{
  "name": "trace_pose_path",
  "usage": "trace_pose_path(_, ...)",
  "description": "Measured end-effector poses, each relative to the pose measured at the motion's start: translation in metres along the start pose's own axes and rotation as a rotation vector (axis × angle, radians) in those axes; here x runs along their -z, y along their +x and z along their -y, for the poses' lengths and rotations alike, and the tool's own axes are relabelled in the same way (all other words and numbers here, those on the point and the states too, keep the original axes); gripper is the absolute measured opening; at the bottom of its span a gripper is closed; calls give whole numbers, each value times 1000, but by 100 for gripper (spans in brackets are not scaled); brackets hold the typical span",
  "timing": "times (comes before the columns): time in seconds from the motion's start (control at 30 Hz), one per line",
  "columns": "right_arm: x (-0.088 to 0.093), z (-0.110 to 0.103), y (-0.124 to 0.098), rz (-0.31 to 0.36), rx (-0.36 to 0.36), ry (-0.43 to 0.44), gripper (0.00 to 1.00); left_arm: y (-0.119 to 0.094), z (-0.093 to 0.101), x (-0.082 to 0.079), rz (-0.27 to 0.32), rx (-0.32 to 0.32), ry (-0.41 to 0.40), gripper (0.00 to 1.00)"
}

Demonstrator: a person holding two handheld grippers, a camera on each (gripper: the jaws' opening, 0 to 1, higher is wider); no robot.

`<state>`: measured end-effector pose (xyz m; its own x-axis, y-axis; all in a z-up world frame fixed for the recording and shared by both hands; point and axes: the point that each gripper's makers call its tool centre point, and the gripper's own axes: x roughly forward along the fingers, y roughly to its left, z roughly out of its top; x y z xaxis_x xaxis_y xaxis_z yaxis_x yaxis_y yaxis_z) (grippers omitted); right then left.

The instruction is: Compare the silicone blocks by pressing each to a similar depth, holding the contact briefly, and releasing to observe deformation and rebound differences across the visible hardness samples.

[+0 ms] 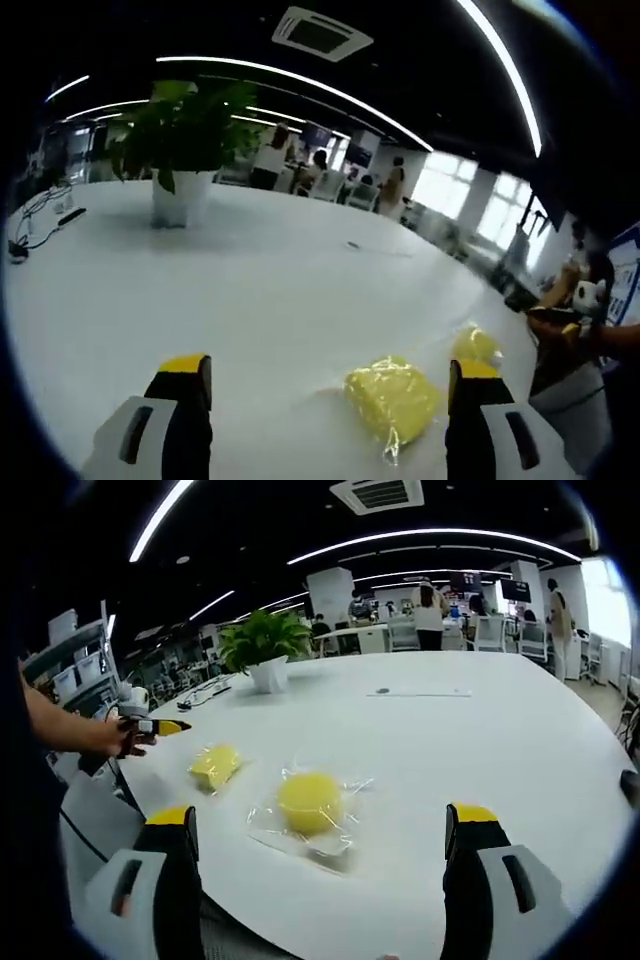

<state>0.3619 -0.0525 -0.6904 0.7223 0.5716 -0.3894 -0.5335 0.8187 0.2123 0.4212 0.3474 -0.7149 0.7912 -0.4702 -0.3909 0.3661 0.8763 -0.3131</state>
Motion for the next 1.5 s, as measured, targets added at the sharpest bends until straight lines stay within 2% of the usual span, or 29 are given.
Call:
trace_pose_path(0.1, -2, 2, 1, -1, -2, -17, 96, -8, 6, 1, 3, 4, 1, 100)
trace_pose_path(0.13, -3, 3, 2, 1, -1, -26, 96, -12, 9, 5, -14, -1, 6, 100)
trace_pose_path(0.27, -5, 5, 3, 3, -16, -22, 96, -27, 24, 15, -35, 18, 60, 100)
trace_pose_path(0.37, -3, 5, 6, -12, -30, -42, 96, -37, 30, 14, -9, 24, 81, 100)
trace_pose_path(0.5, -3, 4, 7, -12, -48, -54, 96, -51, 37, 12, 19, 27, 65, 100)
trace_pose_path(0.6, -4, 1, 6, -15, -63, -80, 96, -60, 41, 17, 11, 56, 40, 100)
trace_pose_path(0.67, -1, 0, 5, -37, -70, -55, 96, -66, 45, 19, 14, 55, 78, 100)
trace_pose_path(0.77, 3, -6, 4, -57, -88, -62, 96, -73, 46, 20, 22, 57, 76, 100)
trace_pose_path(0.87, 10, -9, 2, -86, -80, -84, 96, -76, 44, 19, 30, 54, 68, 100)
trace_pose_path(0.93, 9, -11, -2, -83, -81, -87, 96, -79, 42, 22, 18, 41, 66, 100)
trace_pose_path(1.13, 17, -1, -9, -105, -52, -61, 96, -87, 37, 31, 6, 0, 60, 100)
trace_pose_path(1.2, 19, 2, -10, -104, -51, -40, 96, -89, 38, 31, 10, -2, 56, 100)
trace_pose_path(1.5, 16, 2, -6, -111, -59, -52, 96, -81, 50, 30, -2, 19, 45, 100)
